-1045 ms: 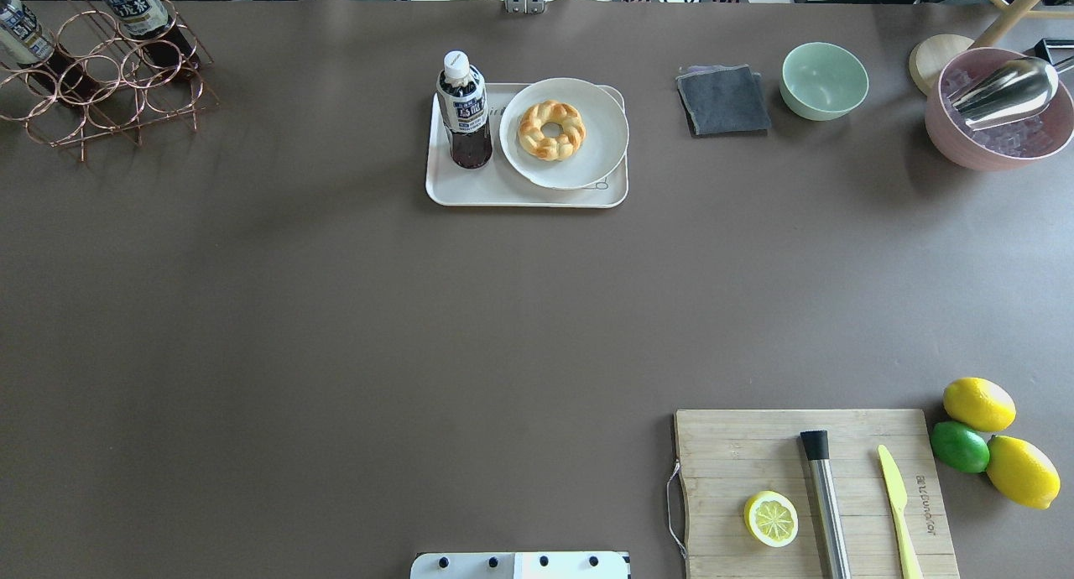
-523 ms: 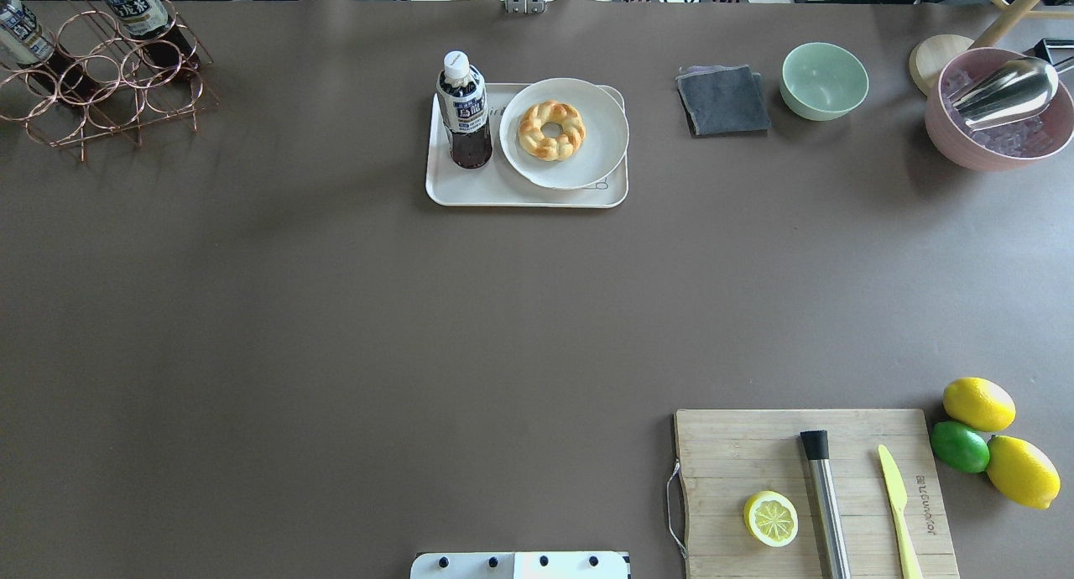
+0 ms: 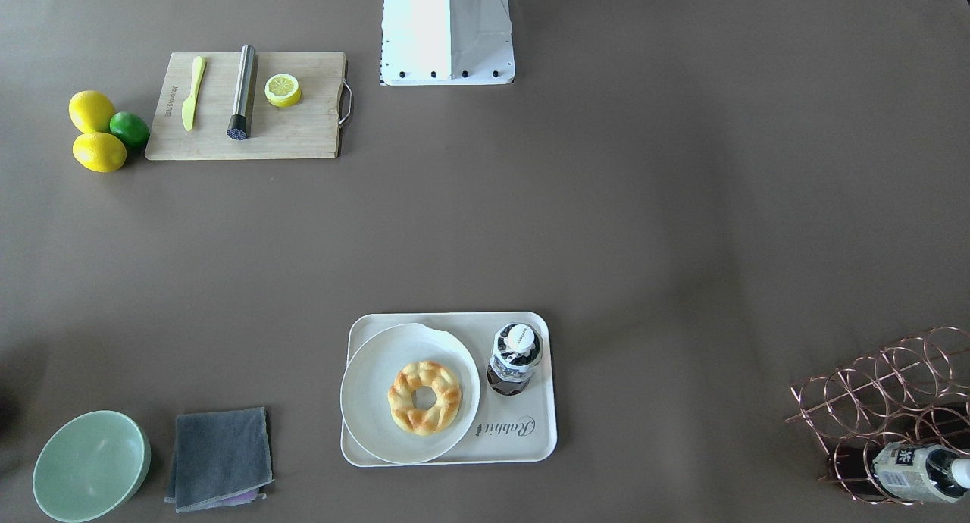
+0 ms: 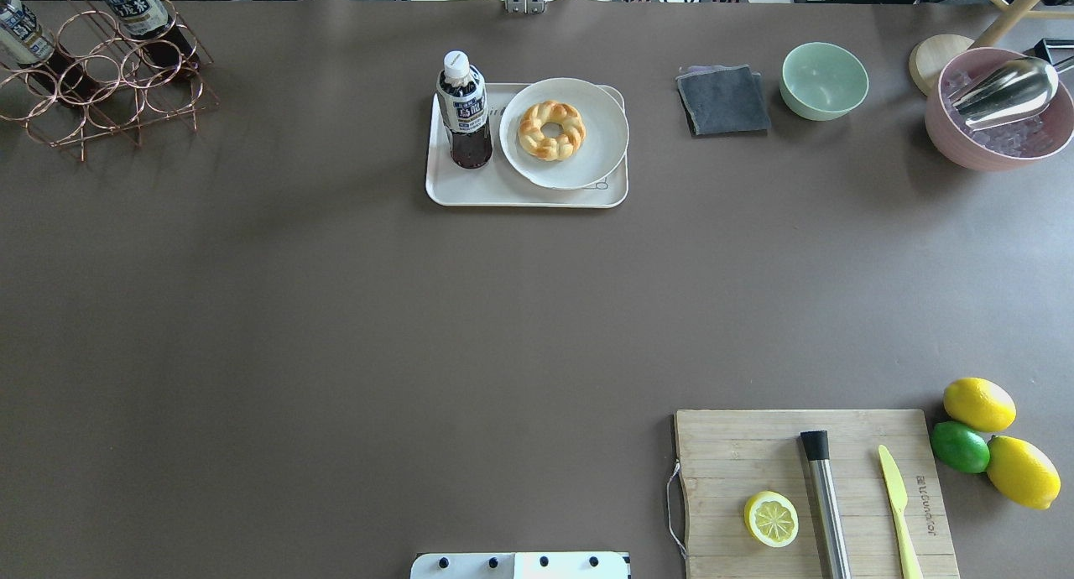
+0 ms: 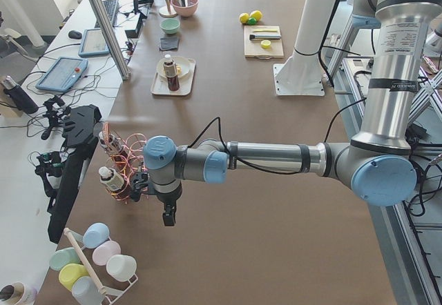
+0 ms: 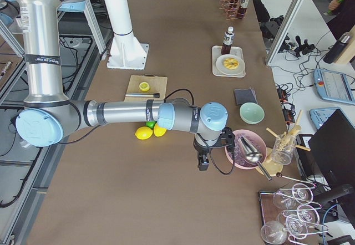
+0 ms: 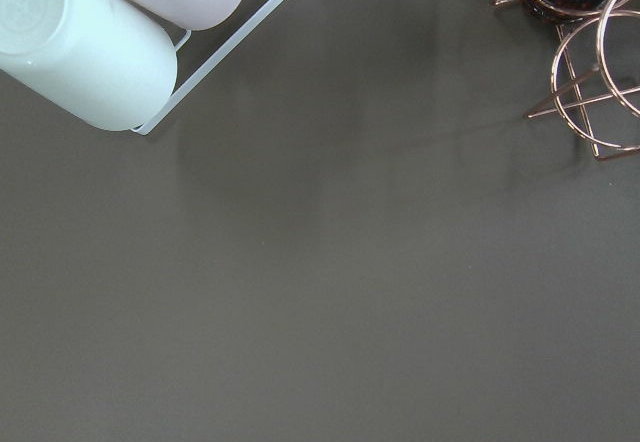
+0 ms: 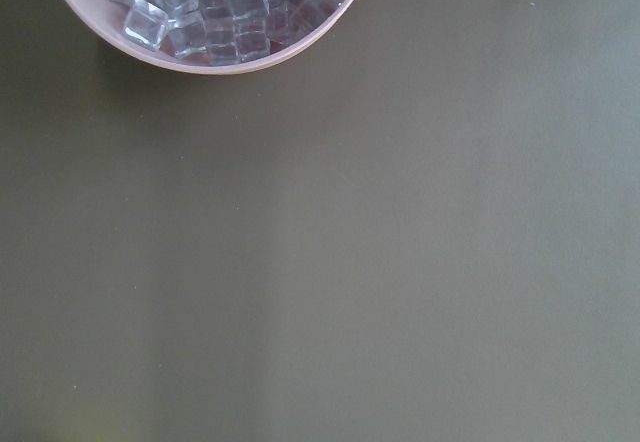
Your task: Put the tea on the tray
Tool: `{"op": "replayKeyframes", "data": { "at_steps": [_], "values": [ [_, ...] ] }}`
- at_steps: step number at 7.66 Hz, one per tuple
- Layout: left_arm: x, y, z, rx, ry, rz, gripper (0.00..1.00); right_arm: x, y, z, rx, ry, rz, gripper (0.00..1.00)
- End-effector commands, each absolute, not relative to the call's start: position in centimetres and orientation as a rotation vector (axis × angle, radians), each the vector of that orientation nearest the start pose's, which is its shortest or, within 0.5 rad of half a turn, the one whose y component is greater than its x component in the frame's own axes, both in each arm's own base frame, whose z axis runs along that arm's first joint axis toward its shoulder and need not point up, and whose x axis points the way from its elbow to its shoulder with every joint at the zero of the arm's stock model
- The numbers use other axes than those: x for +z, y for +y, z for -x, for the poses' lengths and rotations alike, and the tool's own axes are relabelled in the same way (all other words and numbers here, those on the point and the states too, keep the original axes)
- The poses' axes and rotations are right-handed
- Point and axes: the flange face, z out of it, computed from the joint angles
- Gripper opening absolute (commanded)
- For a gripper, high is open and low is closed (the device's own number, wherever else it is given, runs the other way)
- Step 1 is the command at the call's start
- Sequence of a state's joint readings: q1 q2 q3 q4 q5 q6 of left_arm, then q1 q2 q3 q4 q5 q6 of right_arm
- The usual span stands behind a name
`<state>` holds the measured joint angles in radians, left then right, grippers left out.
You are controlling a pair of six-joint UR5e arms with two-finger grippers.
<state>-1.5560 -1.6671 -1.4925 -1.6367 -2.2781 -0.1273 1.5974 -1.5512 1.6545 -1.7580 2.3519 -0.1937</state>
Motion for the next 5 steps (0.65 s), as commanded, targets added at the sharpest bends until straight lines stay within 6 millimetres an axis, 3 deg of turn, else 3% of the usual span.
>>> {"op": "replayKeyframes", "data": {
  "at_steps": [1,5],
  "values": [
    [64.50,-54.08,5.95,-0.075,0.711,-0.033,0.98,62.53,-49.08,-7.68,-0.122,-0.785,-0.007,1.00],
    [64.38,-54.06,6.02,-0.072,0.702,-0.040,0.98,62.67,-48.81,-8.03,-0.113,-0.786,-0.007,1.00]
  ]
}}
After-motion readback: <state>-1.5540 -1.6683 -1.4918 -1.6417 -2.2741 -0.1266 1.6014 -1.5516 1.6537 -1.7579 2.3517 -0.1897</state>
